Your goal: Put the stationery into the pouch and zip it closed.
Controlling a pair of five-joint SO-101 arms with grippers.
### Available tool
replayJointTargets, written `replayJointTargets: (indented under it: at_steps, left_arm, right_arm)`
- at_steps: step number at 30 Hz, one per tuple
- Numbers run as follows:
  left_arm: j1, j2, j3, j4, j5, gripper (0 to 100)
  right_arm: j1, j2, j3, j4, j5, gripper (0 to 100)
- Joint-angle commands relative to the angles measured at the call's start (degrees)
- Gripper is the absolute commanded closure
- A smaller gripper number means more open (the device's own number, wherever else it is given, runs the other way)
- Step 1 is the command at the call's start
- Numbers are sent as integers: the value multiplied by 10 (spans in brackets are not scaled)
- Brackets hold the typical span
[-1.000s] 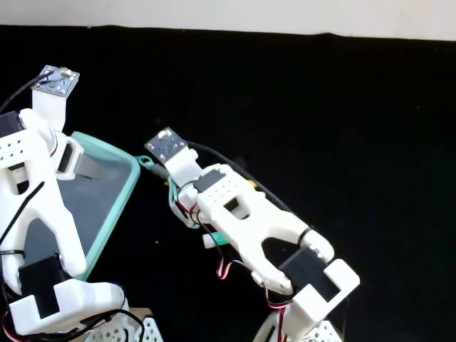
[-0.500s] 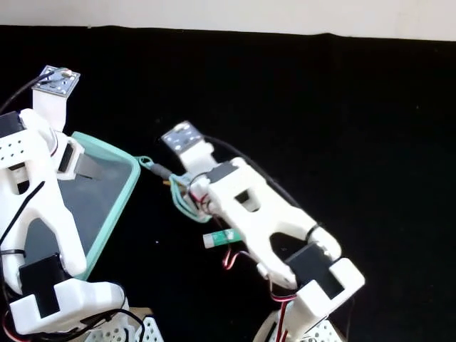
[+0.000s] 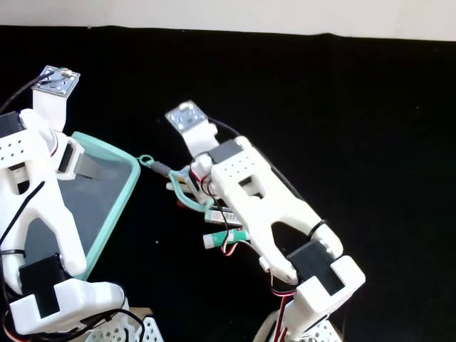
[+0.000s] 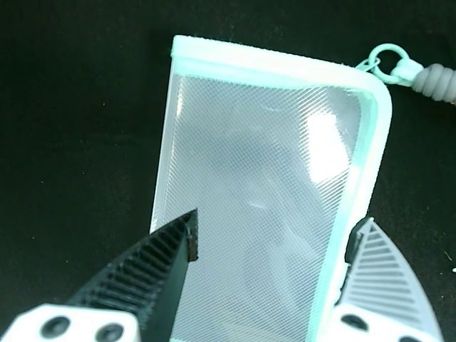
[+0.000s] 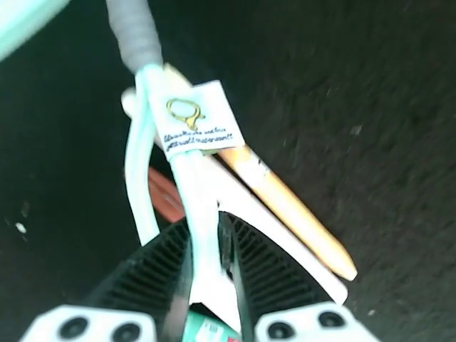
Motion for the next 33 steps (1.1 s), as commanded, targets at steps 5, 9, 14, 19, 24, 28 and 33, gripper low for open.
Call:
replayJointTargets:
  at_steps: [5,9,14,19,24,28,33]
  left_arm:
    - [-2,-10,-7,-8,-4,659]
    - [1,-50,-7,-5,-3,659]
    - [15,-141,-3,-4,-3,659]
    - [34,-198,-3,25,-3,659]
    - [51,-233,-7,44,-3,659]
    - [47,-267,-7,45,-2,659]
    - [46,-304,-7,53,-2,660]
  right_arm:
    - [38,-8,-204,95,-3,990]
    - [76,-7,-346,169,-3,990]
    - [85,-7,-538,258,8,990]
    - [83,-7,-704,316,25,990]
    - [80,-7,-782,323,26,991]
    - [53,-7,-801,323,26,991]
    - [16,-7,-838,323,26,991]
